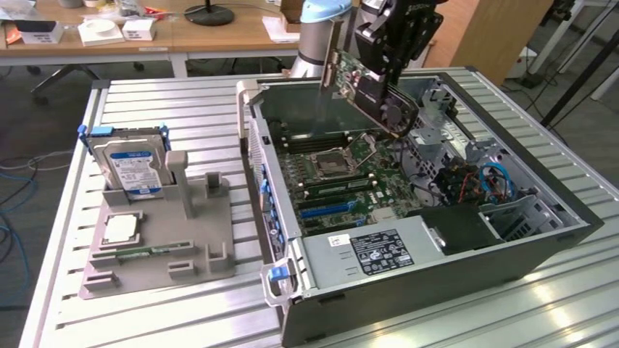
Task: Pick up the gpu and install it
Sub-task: 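Insert the gpu into the slot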
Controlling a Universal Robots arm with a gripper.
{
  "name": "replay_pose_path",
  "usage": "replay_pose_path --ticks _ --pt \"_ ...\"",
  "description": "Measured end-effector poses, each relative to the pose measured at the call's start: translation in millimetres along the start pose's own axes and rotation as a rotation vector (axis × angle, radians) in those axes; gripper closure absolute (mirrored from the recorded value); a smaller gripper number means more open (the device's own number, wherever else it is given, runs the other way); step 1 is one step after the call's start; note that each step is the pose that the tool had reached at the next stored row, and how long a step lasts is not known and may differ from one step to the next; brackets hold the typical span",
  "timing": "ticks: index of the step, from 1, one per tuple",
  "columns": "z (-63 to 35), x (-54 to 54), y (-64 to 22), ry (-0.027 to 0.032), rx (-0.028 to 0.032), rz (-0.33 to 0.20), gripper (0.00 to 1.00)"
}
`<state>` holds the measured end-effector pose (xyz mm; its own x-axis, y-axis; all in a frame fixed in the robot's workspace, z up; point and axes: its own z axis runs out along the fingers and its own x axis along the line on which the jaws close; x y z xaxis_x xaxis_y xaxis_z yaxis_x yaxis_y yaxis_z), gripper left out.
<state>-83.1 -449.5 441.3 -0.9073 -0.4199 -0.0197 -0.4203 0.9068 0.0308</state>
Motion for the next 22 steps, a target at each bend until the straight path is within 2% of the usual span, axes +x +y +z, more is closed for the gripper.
replay_pose_path --ticks 14,22 --pt "0.5 0.0 0.0 0.0071 0.0047 -0.124 0.73" --pt "1.0 0.0 0.0 0.0121 0.0063 -0.234 0.73"
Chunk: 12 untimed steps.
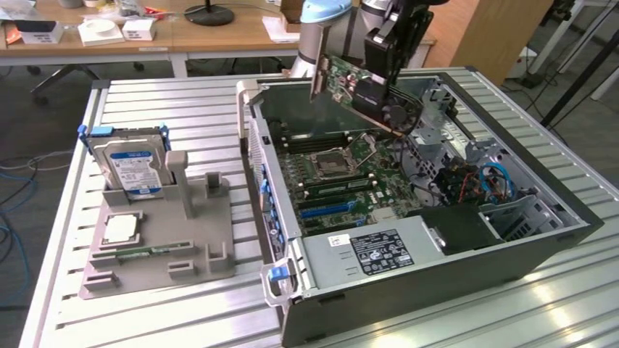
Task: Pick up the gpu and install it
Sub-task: 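Insert the gpu into the slot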
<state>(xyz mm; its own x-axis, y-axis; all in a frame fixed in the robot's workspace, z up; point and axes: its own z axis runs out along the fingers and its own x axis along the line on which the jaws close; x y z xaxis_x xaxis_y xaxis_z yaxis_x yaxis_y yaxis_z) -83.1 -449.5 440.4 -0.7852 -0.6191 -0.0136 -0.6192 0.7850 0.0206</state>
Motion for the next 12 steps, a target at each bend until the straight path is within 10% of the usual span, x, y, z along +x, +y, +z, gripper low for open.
replay_pose_path --ticks 12 --pt "1.1 0.0 0.0 0.0064 0.0027 -0.136 0.73"
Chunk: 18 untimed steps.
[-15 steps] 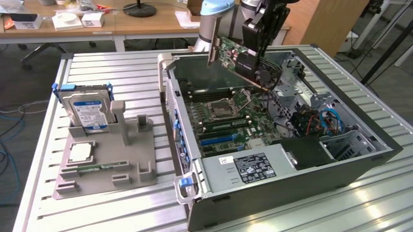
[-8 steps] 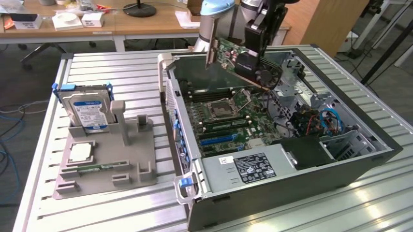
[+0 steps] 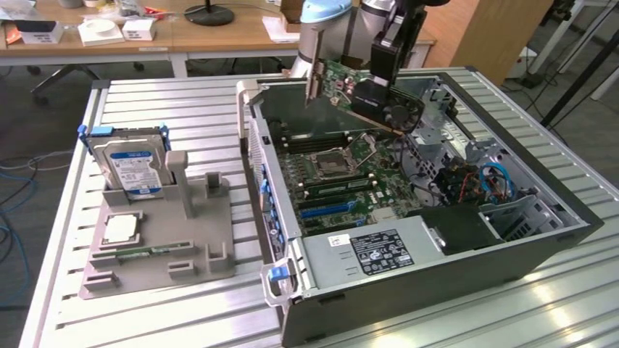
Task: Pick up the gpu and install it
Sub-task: 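Insert the gpu into the slot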
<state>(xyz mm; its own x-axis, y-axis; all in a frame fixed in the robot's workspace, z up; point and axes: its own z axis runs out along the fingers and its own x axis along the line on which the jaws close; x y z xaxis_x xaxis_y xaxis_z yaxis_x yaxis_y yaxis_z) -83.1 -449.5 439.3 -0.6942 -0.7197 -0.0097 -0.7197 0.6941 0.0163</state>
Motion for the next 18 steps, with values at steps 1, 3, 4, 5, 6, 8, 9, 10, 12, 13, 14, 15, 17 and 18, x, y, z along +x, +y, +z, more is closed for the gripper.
replay_pose_path --ticks 1,3,4,5,6,8,9,10,12,13,14,15,17,18 --pt "0.1 0.0 0.0 0.0004 0.0001 -0.010 0.73" --pt "0.3 0.0 0.0 0.0014 0.0005 -0.033 0.73" --pt "0.5 0.0 0.0 0.0018 0.0007 -0.045 0.73" --pt "0.5 0.0 0.0 0.0024 0.0008 -0.057 0.73" --pt "0.6 0.0 0.0 0.0029 0.0011 -0.069 0.73" --pt "0.9 0.0 0.0 0.0039 0.0014 -0.094 0.73" --pt "1.0 0.0 0.0 0.0044 0.0016 -0.106 0.73" --pt "1.2 0.0 0.0 0.0050 0.0018 -0.119 0.73" --pt "1.3 0.0 0.0 0.0060 0.0022 -0.142 0.73" --pt "1.4 0.0 0.0 0.0066 0.0024 -0.154 0.73" --pt "1.6 0.0 0.0 0.0071 0.0025 -0.166 0.73" --pt "1.7 0.0 0.0 0.0075 0.0027 -0.177 0.73" --pt "1.8 0.0 0.0 0.0083 0.0029 -0.201 0.73" --pt "1.9 0.0 0.0 0.0086 0.0030 -0.212 0.73"
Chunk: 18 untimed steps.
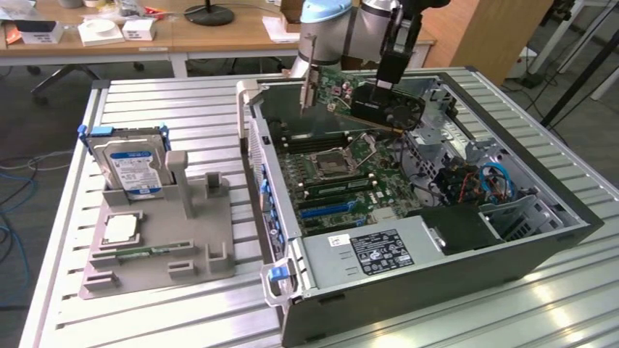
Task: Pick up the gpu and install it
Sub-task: 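Insert the gpu into the slot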
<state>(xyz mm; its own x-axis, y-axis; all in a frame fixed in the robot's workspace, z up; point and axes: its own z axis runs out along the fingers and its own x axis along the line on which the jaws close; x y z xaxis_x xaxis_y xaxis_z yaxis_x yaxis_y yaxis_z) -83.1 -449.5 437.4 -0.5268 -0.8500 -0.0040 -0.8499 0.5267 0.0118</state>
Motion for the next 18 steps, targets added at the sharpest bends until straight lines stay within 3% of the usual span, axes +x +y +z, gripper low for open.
replay_pose_path --ticks 18 --pt "2.2 0.0 0.0 0.0058 0.0013 -0.193 0.73"
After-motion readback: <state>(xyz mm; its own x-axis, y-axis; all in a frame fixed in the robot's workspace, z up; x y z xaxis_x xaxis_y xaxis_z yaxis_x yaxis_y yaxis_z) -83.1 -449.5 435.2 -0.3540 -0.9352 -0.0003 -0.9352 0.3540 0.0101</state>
